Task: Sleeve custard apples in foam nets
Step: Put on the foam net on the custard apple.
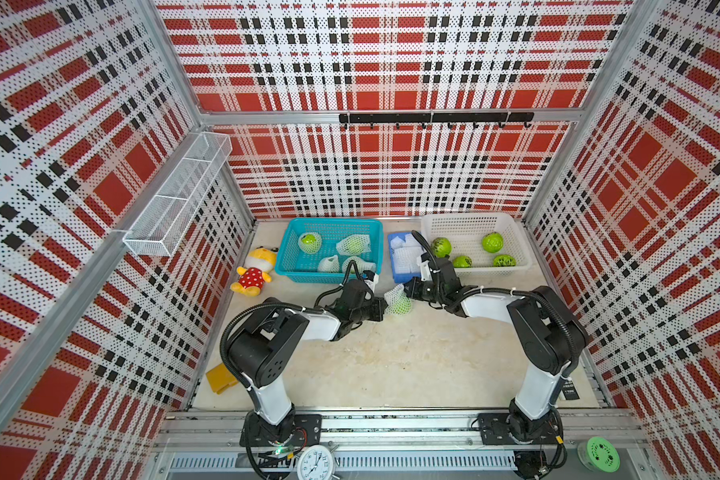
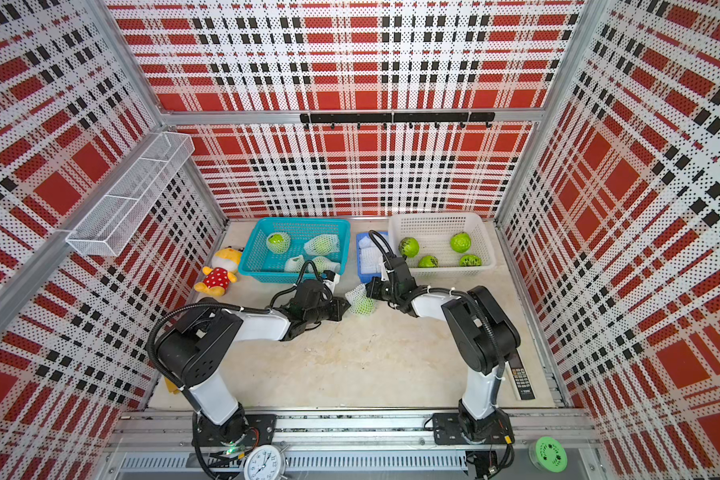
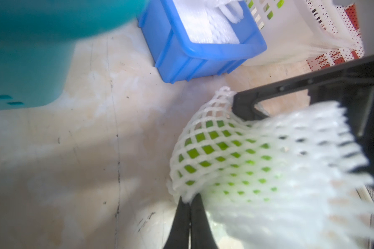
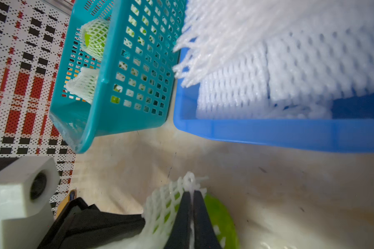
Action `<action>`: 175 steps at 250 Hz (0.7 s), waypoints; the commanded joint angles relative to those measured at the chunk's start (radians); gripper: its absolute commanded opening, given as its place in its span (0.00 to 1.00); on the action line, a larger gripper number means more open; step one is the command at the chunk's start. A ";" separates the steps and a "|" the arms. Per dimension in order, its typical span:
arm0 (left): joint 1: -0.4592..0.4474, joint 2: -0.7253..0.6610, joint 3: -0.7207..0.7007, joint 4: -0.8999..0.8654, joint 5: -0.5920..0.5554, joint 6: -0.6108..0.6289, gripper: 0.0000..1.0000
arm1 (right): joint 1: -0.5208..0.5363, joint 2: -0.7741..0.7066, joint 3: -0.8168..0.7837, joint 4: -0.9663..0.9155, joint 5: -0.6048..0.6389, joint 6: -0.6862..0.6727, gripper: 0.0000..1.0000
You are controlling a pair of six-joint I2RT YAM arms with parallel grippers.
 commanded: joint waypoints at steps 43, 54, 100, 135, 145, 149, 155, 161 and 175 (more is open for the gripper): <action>0.000 0.019 0.043 -0.019 -0.014 0.005 0.00 | -0.004 0.046 -0.015 -0.069 0.108 -0.032 0.01; -0.001 0.020 0.045 -0.022 -0.015 0.006 0.00 | -0.008 0.052 -0.020 -0.063 0.107 -0.031 0.01; -0.001 0.025 0.042 -0.026 -0.016 0.005 0.00 | -0.012 0.056 -0.041 -0.034 0.106 -0.026 0.00; -0.007 0.014 0.029 -0.026 -0.020 0.003 0.00 | -0.012 0.044 -0.061 -0.028 0.106 -0.025 0.00; -0.008 0.013 0.027 -0.026 -0.017 0.003 0.00 | -0.012 0.040 -0.069 -0.023 0.107 -0.024 0.00; -0.009 0.015 0.026 -0.026 -0.016 0.002 0.00 | -0.012 0.039 -0.071 -0.023 0.107 -0.024 0.00; -0.010 0.016 0.025 -0.026 -0.016 0.002 0.00 | -0.012 0.036 -0.074 -0.022 0.108 -0.024 0.00; -0.010 0.016 0.024 -0.026 -0.015 0.002 0.00 | -0.012 0.035 -0.078 -0.019 0.108 -0.023 0.00; -0.011 0.016 0.020 -0.026 -0.016 0.002 0.00 | -0.012 0.034 -0.088 -0.013 0.109 -0.019 0.00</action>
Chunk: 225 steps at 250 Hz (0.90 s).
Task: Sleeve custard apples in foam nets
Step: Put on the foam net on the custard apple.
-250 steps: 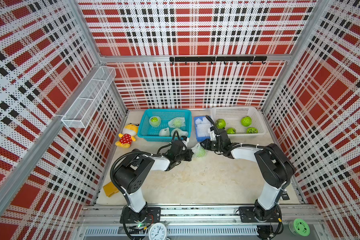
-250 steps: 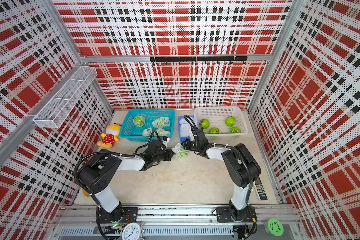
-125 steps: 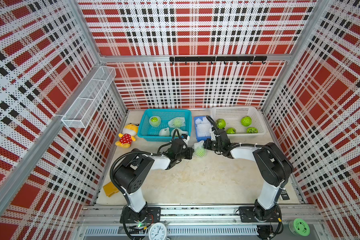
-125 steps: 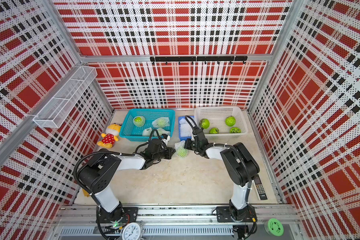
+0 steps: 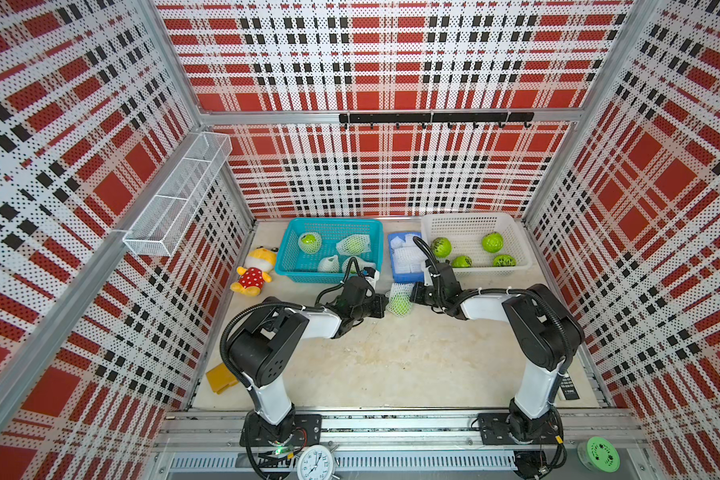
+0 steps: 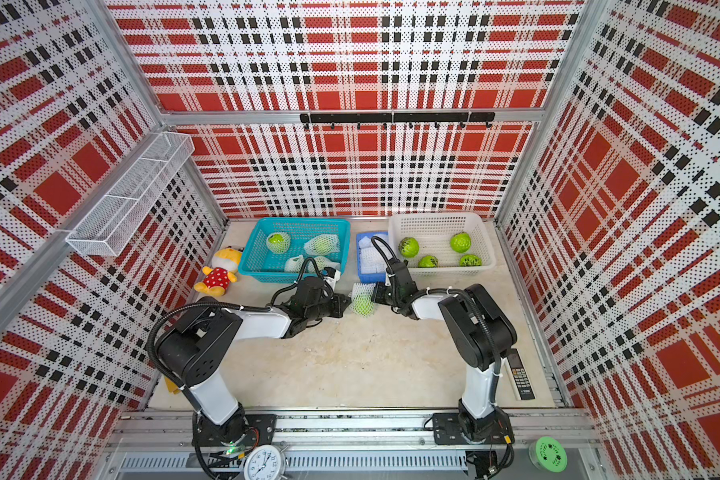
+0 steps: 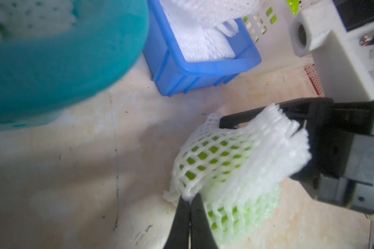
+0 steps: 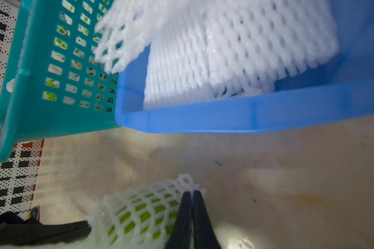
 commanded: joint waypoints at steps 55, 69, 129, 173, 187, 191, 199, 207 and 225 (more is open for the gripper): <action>-0.021 -0.001 -0.045 -0.016 -0.014 -0.002 0.00 | 0.003 -0.007 -0.081 0.006 0.019 0.019 0.00; -0.021 -0.006 -0.054 -0.016 -0.016 -0.002 0.00 | 0.004 -0.010 -0.086 0.008 0.020 0.019 0.00; -0.024 -0.037 -0.088 -0.016 -0.023 -0.002 0.00 | 0.018 -0.029 -0.084 -0.007 0.032 0.018 0.00; -0.024 -0.029 -0.097 -0.015 -0.024 -0.004 0.00 | 0.027 -0.034 -0.085 -0.013 0.040 0.020 0.00; -0.024 -0.030 -0.102 -0.015 -0.023 -0.003 0.00 | 0.032 -0.033 -0.090 -0.012 0.041 0.022 0.00; -0.024 -0.030 -0.104 -0.015 -0.024 -0.003 0.00 | 0.032 -0.033 -0.091 -0.012 0.042 0.020 0.00; -0.023 -0.030 -0.107 -0.014 -0.024 -0.004 0.00 | 0.035 -0.032 -0.095 -0.010 0.043 0.024 0.00; -0.024 -0.031 -0.112 -0.015 -0.024 -0.004 0.00 | 0.037 -0.032 -0.097 -0.009 0.044 0.026 0.00; -0.024 -0.035 -0.121 -0.016 -0.023 -0.005 0.00 | 0.040 -0.036 -0.104 -0.008 0.049 0.027 0.00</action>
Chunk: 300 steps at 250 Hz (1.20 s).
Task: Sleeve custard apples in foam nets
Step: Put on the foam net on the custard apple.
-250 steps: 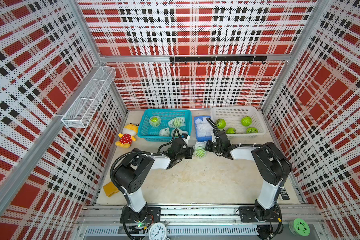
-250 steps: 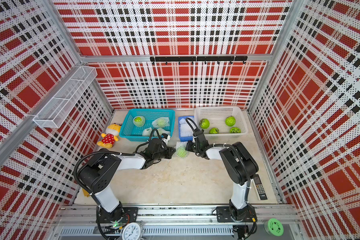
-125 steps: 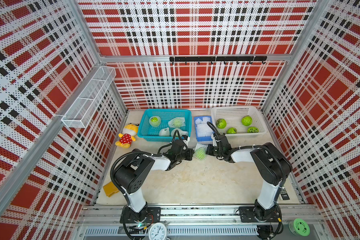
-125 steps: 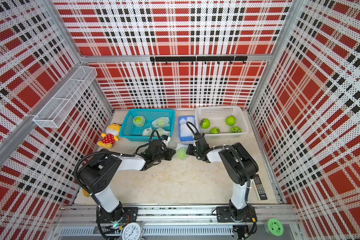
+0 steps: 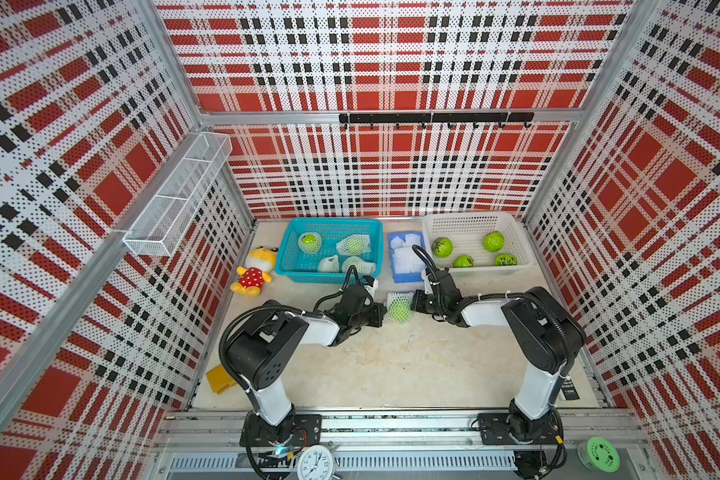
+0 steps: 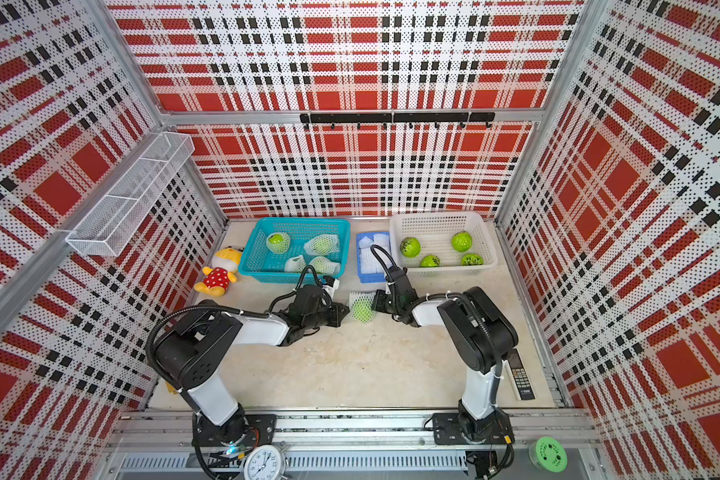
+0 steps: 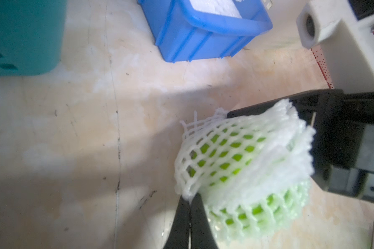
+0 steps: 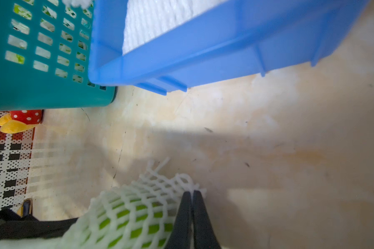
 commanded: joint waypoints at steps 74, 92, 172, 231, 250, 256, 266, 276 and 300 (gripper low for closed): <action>-0.013 -0.044 -0.079 -0.034 -0.020 -0.003 0.00 | 0.028 -0.034 -0.072 -0.016 0.068 0.012 0.00; -0.021 -0.055 -0.088 -0.035 -0.030 -0.003 0.00 | 0.033 -0.041 -0.084 -0.012 0.077 0.013 0.00; -0.063 -0.099 -0.119 -0.040 -0.056 -0.011 0.00 | 0.057 -0.091 -0.127 -0.010 0.119 0.013 0.00; -0.075 -0.142 -0.139 -0.065 -0.075 -0.007 0.00 | 0.065 -0.154 -0.142 -0.022 0.129 -0.001 0.01; -0.079 -0.144 -0.142 -0.065 -0.080 -0.006 0.00 | 0.066 -0.169 -0.146 -0.026 0.131 -0.002 0.04; -0.081 -0.144 -0.143 -0.065 -0.082 -0.004 0.00 | 0.067 -0.173 -0.146 -0.027 0.131 -0.003 0.06; -0.083 -0.146 -0.143 -0.064 -0.085 -0.004 0.00 | 0.068 -0.177 -0.147 -0.029 0.130 -0.006 0.06; -0.085 -0.144 -0.140 -0.065 -0.088 -0.001 0.00 | 0.068 -0.180 -0.147 -0.034 0.129 -0.010 0.07; -0.085 -0.139 -0.134 -0.065 -0.086 0.008 0.00 | 0.068 -0.180 -0.140 -0.045 0.130 -0.016 0.13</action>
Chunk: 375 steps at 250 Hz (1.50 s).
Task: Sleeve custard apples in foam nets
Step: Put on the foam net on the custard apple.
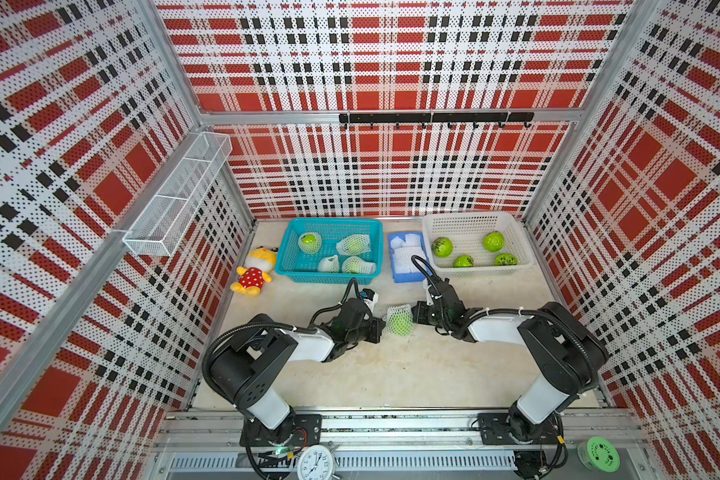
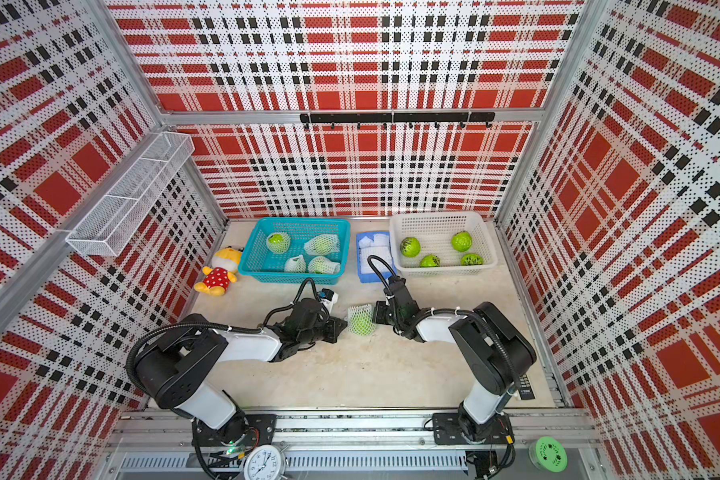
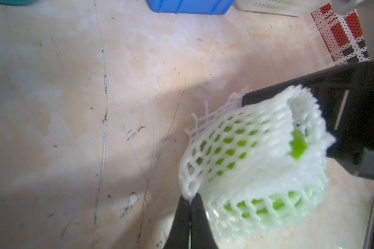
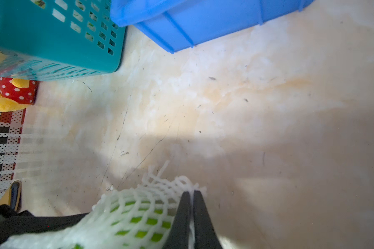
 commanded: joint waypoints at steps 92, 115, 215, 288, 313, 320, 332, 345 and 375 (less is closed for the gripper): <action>-0.005 0.033 0.044 -0.049 0.004 0.019 0.00 | -0.011 -0.117 -0.003 -0.075 0.094 -0.008 0.48; -0.005 0.040 0.051 -0.049 0.010 0.020 0.00 | -0.014 -0.196 -0.013 -0.098 0.123 -0.017 0.58; -0.008 0.035 0.062 -0.052 0.017 0.018 0.23 | 0.018 -0.411 -0.064 -0.058 -0.036 -0.364 0.85; -0.009 -0.200 0.029 -0.168 -0.033 0.044 0.57 | 0.020 -0.462 -0.074 -0.107 -0.063 -0.416 0.97; -0.009 -0.333 0.004 -0.250 -0.092 0.047 0.64 | 0.026 -0.463 -0.061 -0.145 -0.060 -0.422 0.98; -0.009 -0.369 -0.005 -0.275 -0.109 0.049 0.66 | 0.029 -0.463 -0.062 -0.150 -0.057 -0.422 0.98; -0.005 -0.431 -0.017 -0.316 -0.139 0.052 0.67 | 0.036 -0.470 -0.063 -0.159 -0.044 -0.426 0.99; 0.001 -0.497 -0.034 -0.354 -0.170 0.051 0.67 | 0.045 -0.481 -0.068 -0.159 -0.036 -0.425 0.99; 0.016 -0.636 -0.054 -0.434 -0.236 0.047 0.68 | 0.087 -0.506 -0.073 -0.158 -0.013 -0.435 1.00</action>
